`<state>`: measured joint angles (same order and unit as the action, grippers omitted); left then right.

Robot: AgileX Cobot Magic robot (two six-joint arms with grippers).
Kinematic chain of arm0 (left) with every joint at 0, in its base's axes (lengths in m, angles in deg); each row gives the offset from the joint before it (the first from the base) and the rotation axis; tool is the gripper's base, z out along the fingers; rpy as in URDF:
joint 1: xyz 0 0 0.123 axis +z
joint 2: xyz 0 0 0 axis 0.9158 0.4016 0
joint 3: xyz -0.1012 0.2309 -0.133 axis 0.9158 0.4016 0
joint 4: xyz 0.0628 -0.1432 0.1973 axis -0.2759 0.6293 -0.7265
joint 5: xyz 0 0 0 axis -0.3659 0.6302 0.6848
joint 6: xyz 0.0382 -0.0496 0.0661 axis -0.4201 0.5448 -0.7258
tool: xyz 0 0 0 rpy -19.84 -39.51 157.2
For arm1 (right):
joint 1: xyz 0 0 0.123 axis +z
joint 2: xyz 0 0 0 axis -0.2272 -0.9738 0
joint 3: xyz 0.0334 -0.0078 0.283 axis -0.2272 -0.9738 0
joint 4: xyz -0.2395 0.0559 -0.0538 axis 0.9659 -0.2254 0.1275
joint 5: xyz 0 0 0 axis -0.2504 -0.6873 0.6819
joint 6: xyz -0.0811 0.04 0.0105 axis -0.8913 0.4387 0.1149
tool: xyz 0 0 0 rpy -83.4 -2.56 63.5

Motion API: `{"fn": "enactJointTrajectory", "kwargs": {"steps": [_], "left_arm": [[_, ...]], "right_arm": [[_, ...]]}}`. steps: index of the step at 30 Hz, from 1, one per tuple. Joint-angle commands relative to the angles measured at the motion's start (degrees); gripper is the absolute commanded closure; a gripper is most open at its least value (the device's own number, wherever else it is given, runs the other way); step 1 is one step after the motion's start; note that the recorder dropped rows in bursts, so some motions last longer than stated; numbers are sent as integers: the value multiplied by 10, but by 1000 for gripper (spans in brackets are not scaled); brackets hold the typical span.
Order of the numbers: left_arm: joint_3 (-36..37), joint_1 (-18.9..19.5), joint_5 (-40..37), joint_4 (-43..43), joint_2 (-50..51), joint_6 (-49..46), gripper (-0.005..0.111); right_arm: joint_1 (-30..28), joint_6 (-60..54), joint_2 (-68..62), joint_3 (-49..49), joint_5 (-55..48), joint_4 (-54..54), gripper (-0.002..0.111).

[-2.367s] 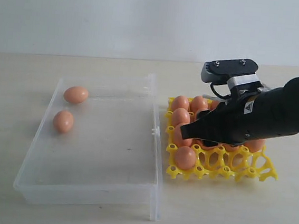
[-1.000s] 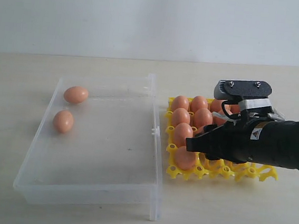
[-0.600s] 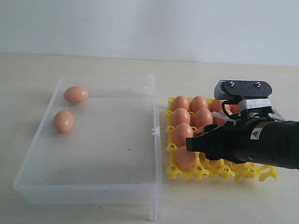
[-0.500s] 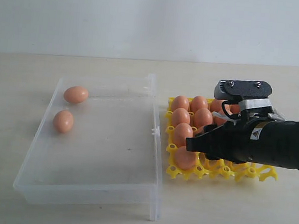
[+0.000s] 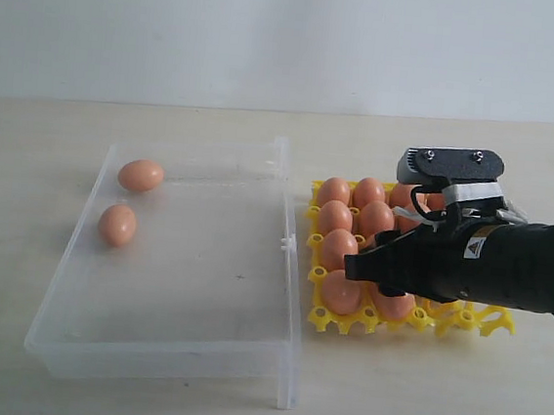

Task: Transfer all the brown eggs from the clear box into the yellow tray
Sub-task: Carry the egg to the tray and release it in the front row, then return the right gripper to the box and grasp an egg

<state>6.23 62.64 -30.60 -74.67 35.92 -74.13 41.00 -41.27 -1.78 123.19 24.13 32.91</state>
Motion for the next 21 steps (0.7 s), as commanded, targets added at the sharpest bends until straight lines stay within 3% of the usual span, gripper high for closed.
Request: {"fn": "enactJointTrajectory", "kwargs": {"steps": [1,7,14,17,21], "left_arm": [[-2,-2,6,2,-3,0,107],[-2,-2,6,2,-3,0,107],[-2,-2,6,2,-3,0,107],[-2,-2,6,2,-3,0,107],[-2,-2,6,2,-3,0,107]], "right_arm": [[-3,2,4,-2,9,-5,54],[7,2,40,37,-34,-15,54],[72,-20,49,143,-169,-15,54],[98,-59,22,210,-256,-29,54],[102,-101,-92,377,-322,-97,54]]}}
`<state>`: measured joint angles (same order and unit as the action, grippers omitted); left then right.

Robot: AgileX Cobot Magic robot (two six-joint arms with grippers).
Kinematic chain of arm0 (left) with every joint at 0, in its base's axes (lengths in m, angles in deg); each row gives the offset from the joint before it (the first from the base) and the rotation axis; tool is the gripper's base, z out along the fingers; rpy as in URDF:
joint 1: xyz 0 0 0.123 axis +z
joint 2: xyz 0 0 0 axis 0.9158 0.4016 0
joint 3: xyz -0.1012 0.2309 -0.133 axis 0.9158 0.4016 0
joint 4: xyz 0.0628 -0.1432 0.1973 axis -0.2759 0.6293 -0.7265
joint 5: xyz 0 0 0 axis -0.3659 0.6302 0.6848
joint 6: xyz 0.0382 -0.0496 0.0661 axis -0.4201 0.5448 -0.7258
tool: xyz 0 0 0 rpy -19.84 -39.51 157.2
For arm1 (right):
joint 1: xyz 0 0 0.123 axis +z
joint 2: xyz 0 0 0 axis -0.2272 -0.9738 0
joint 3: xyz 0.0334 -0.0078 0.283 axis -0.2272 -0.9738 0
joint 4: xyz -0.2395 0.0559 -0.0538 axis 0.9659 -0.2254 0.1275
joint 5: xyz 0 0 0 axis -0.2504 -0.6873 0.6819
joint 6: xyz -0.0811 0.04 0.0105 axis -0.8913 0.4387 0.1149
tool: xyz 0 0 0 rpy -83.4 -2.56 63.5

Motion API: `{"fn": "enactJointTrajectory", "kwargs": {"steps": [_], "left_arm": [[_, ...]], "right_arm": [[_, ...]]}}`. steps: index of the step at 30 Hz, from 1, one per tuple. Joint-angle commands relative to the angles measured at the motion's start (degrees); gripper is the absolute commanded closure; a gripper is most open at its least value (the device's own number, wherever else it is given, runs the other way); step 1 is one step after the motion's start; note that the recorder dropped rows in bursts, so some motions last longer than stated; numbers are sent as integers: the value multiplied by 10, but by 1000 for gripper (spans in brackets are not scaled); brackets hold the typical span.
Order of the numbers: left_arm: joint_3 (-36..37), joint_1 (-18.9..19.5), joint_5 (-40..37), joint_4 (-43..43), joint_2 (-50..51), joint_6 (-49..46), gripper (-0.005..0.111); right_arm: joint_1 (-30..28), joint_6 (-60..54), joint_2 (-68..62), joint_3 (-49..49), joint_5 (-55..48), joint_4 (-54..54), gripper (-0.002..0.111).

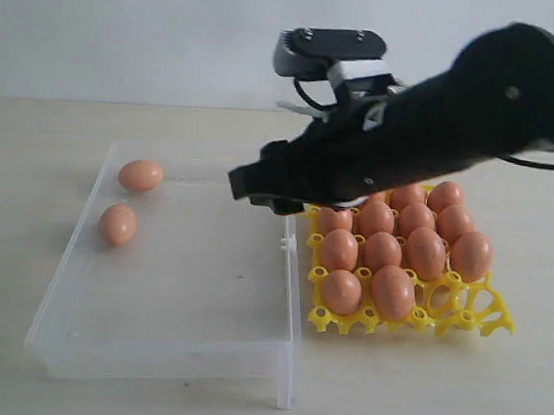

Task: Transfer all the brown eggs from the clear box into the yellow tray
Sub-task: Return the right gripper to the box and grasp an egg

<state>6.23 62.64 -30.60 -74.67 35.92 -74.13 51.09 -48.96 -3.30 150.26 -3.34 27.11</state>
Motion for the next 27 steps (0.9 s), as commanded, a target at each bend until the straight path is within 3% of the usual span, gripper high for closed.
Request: {"fn": "enactJointTrajectory", "kwargs": {"steps": [1,8,13,27], "left_arm": [[-2,-2,6,2,-3,0,107],[-2,-2,6,2,-3,0,107],[-2,-2,6,2,-3,0,107],[-2,-2,6,2,-3,0,107]], "right_arm": [[1,-24,-105,144,-65,-52,54],[1,-39,-345,432,-187,-249,54],[1,-5,-457,542,-229,-264,54],[1,4,-542,607,-214,-270,54]]}}
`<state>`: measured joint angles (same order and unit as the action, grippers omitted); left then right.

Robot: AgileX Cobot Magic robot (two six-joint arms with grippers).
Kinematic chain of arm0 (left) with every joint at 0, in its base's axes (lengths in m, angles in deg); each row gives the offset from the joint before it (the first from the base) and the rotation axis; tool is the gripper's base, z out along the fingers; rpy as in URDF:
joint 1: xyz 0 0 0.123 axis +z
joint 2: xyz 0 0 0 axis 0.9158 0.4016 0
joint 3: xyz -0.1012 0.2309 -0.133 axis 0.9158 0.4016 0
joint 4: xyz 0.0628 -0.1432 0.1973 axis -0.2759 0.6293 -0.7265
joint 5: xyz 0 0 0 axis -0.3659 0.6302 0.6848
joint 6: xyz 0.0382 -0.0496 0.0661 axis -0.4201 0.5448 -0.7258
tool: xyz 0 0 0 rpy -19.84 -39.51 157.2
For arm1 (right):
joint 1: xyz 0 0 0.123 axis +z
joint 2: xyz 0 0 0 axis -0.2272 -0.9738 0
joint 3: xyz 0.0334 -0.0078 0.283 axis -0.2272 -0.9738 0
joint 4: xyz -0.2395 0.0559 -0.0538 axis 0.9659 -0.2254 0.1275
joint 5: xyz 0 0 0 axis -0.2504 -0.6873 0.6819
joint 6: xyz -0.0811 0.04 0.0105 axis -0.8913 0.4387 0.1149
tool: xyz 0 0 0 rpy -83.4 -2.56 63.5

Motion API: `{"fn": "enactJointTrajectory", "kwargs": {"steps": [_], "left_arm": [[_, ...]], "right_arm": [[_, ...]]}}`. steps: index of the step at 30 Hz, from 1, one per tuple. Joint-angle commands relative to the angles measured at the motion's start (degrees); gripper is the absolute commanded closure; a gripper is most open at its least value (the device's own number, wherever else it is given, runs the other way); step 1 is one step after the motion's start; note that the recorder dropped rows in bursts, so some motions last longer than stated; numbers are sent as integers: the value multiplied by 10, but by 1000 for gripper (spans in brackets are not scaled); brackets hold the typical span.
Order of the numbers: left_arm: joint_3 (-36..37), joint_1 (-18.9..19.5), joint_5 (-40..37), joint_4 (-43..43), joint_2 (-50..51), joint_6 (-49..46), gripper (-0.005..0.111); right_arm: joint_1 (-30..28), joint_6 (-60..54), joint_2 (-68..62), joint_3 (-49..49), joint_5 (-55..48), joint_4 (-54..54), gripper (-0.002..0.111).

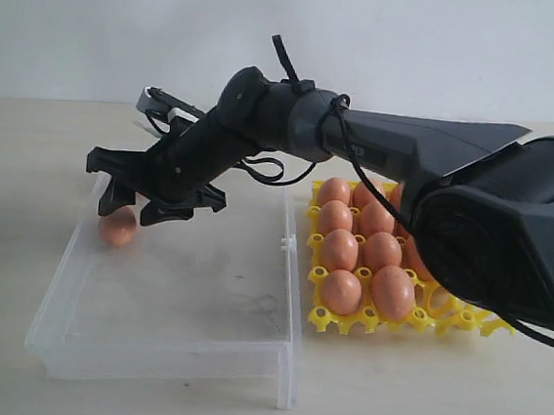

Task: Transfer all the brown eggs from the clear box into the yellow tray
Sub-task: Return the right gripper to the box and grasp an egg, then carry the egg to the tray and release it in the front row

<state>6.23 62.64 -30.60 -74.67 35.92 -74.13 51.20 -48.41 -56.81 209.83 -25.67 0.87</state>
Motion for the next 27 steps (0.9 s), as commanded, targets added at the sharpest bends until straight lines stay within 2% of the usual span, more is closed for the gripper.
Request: {"fn": "enactJointTrajectory", "kwargs": {"steps": [1,5,10,18,20,24,27], "left_arm": [[-2,-2,6,2,-3,0,107],[-2,-2,6,2,-3,0,107],[-2,-2,6,2,-3,0,107],[-2,-2,6,2,-3,0,107],[-2,-2,6,2,-3,0,107],[-2,-2,6,2,-3,0,107],[-2,-2,6,2,-3,0,107]], "right_arm": [[0,-2,-8,15,10,-8,54],[0,-3,-14,16,15,-8,54],[1,-7,-27,16,22,-9,47],[12,-4,-40,26,52,-9,49],[13,-4,-40,26,55,-9,60],[15,-6,-40,26,48,-4,106],[16,-6,-29,26,46,27,108]]}}
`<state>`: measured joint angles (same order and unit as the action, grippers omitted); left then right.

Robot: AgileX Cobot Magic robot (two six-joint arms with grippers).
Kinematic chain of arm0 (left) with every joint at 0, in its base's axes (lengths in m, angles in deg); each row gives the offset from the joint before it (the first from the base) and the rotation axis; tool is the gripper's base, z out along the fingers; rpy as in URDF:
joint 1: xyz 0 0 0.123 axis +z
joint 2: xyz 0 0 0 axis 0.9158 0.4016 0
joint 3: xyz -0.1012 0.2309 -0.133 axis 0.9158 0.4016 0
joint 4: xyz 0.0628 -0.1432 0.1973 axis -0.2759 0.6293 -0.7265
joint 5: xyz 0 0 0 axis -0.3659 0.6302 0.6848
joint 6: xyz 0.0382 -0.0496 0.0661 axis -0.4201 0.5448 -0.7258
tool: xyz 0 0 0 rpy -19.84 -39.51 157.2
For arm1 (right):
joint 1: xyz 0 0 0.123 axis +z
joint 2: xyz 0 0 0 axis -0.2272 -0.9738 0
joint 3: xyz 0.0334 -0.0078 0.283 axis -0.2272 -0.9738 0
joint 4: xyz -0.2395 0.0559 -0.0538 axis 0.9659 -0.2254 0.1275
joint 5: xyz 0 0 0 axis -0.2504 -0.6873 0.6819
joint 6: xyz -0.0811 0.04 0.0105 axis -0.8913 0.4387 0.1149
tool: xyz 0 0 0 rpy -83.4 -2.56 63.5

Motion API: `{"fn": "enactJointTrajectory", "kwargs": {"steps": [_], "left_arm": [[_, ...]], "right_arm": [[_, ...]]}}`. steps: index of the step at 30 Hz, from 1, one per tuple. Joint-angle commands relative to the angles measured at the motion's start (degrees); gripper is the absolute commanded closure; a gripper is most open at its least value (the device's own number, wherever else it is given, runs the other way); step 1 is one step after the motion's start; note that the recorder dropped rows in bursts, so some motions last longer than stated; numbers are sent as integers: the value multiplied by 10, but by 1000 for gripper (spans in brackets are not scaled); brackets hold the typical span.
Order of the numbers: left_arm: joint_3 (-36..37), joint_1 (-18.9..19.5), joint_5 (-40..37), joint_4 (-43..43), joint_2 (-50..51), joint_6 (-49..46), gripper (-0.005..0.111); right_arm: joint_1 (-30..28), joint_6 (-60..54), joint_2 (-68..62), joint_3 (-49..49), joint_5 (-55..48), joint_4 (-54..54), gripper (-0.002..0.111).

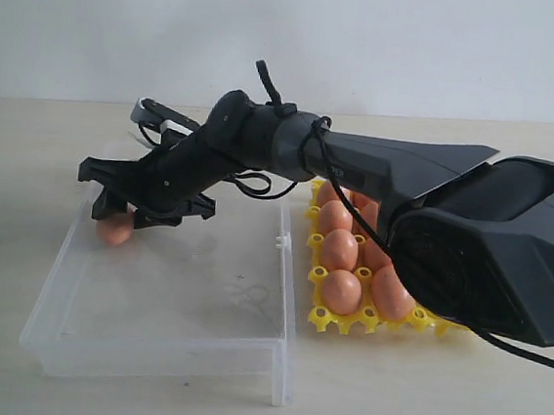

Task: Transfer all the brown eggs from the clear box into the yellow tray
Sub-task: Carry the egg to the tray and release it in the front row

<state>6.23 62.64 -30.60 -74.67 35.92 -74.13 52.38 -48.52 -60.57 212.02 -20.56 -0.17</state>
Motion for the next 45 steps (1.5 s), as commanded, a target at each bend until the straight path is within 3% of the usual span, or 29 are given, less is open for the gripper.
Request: {"fn": "enactJointTrajectory", "kwargs": {"steps": [1,9,14,20,23,28,31,38,45], "left_arm": [[-2,-2,6,2,-3,0,107],[-2,-2,6,2,-3,0,107],[-2,-2,6,2,-3,0,107],[-2,-2,6,2,-3,0,107],[-2,-2,6,2,-3,0,107],[-2,-2,6,2,-3,0,107],[-2,-2,6,2,-3,0,107],[-2,-2,6,2,-3,0,107],[-2,-2,6,2,-3,0,107]], "right_arm": [[4,-5,14,3,-5,51,108],[4,0,103,-56,37,171,108],[11,-4,223,-240,196,197,108],[27,-46,425,-565,465,244,108],[27,-131,524,-728,577,153,108],[27,-405,642,-905,711,-153,108],[10,-433,679,-951,701,-207,108],[-56,-418,688,-960,566,-204,108],[-118,-418,688,-956,555,-193,108]]}}
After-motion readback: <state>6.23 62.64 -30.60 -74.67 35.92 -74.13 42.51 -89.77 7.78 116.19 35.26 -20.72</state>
